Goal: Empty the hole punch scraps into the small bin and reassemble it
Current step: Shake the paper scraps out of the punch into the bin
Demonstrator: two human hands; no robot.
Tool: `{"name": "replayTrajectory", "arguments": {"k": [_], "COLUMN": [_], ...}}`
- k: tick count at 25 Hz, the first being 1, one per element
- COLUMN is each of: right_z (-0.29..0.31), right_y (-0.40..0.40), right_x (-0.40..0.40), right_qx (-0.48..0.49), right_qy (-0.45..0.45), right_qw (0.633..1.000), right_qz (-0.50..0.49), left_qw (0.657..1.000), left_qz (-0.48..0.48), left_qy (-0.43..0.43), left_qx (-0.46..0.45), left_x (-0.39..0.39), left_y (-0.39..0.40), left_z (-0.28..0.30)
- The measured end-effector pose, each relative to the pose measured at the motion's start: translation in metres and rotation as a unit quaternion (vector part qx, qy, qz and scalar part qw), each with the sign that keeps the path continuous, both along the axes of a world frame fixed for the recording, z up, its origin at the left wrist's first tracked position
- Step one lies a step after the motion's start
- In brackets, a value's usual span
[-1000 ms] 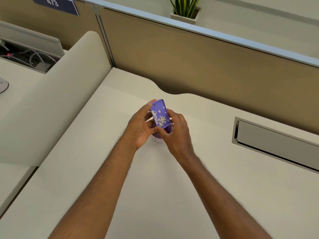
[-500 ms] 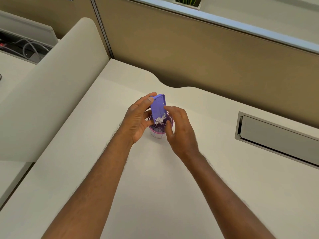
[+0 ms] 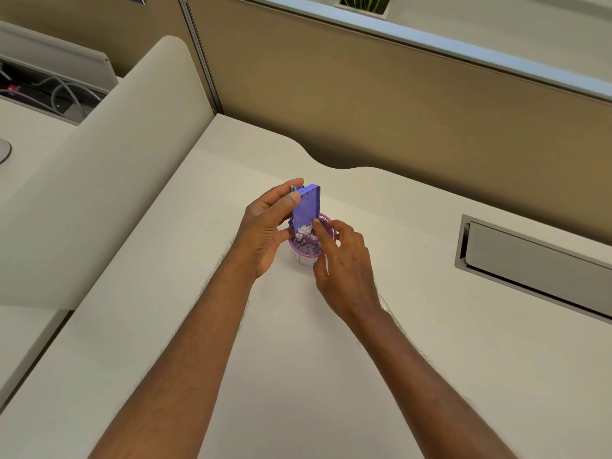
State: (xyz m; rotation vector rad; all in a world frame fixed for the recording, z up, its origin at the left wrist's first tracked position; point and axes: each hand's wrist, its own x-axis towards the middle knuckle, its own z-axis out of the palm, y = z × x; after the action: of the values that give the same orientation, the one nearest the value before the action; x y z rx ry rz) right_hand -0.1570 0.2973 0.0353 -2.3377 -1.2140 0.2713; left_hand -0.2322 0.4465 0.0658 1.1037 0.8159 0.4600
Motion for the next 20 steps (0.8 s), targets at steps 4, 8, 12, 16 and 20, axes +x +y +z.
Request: {"name": "replayTrajectory", "arguments": {"k": [4,8,12,16,20], "right_z": [-0.001,-0.002,-0.002,-0.004,-0.002], "right_y": [0.001,-0.002,0.003,0.001,0.002], "right_x": [-0.002,-0.003,-0.006,-0.015,-0.010], "right_qx": [0.013,0.042,0.025,0.017,0.020], "right_qy": [0.021,0.015,0.000,-0.016,-0.007], "right_qw": [0.999,0.999,0.998,0.999,0.997], "right_qz": [-0.020,-0.030,-0.052,-0.044,-0.073], "left_qw": [1.000,1.000,0.999,0.999,0.999], "left_qz": [0.005,0.015,0.015,0.016,0.014], "left_qy": [-0.009,-0.023,-0.033,-0.034,-0.034], "left_qx": [0.009,0.005,0.003,0.007,0.013], "left_x": [-0.002,-0.004,-0.003,-0.003,-0.004], "left_y": [-0.001,-0.001,-0.004,-0.006,-0.007], "left_z": [-0.002,-0.005,-0.004,-0.003,-0.002]}}
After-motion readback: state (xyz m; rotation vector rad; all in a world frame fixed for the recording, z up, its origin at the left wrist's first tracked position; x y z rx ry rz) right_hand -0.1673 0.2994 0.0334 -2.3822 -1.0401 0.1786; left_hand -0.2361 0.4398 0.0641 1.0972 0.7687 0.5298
